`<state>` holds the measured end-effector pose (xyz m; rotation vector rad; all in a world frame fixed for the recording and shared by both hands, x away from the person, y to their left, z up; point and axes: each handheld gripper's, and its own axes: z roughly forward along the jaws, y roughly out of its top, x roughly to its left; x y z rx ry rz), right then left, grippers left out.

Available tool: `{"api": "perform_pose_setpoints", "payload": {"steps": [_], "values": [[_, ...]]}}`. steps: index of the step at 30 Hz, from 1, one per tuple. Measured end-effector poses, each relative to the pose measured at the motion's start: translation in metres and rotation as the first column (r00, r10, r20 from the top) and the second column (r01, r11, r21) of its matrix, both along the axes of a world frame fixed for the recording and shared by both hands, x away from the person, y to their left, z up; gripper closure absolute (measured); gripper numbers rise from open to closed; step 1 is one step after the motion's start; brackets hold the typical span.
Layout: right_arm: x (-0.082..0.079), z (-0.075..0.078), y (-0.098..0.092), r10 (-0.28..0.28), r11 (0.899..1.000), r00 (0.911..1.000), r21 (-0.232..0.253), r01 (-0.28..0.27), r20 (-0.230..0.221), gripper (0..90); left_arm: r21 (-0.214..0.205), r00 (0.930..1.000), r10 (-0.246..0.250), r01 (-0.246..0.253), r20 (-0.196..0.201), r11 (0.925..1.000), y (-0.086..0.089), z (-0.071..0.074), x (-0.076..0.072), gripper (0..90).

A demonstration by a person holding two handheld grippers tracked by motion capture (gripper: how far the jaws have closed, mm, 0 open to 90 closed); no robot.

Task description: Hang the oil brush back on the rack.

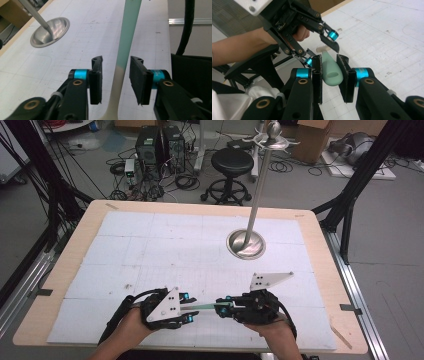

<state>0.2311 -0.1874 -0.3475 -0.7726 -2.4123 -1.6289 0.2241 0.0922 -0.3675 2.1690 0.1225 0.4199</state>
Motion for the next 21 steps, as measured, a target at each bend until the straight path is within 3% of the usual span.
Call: {"api": "perform_pose_setpoints", "payload": {"steps": [9,15,16,17,18,21], "values": [[0.0033,-0.0026,0.0002,-0.051,0.999,0.9963,-0.003,0.051,-0.070,75.4,0.023,0.9997,0.019,-0.019,0.013,0.9996,-0.0054,-0.0029,-0.0011,78.2],[0.0035,-0.0018,0.0008,-0.068,0.998,0.9952,0.006,0.069,-0.070,73.5,0.035,1.0000,-0.005,0.005,0.006,0.9994,-0.0084,-0.0044,-0.0025,82.1],[0.0034,-0.0016,0.0007,-0.072,0.997,0.9953,0.012,0.073,-0.065,70.8,0.024,0.9998,-0.014,0.014,-0.014,0.9996,-0.0091,-0.0046,-0.0023,82.5],[0.0034,-0.0009,0.0008,-0.081,0.996,0.9951,0.023,0.082,-0.058,59.9,0.020,0.9996,-0.018,0.019,-0.020,0.9996,-0.0092,-0.0045,-0.0021,82.8],[0.0033,-0.0006,0.0006,-0.087,0.996,0.9950,0.024,0.088,-0.050,55.4,0.001,0.9988,-0.029,0.029,-0.040,0.9996,-0.0086,-0.0043,-0.0012,82.8],[0.0010,0.0014,-0.0015,-0.117,0.992,0.9930,0.058,0.115,0.019,36.2,-0.044,0.9960,-0.047,0.044,-0.076,0.9981,-0.0064,-0.0035,0.0003,83.0]]}}
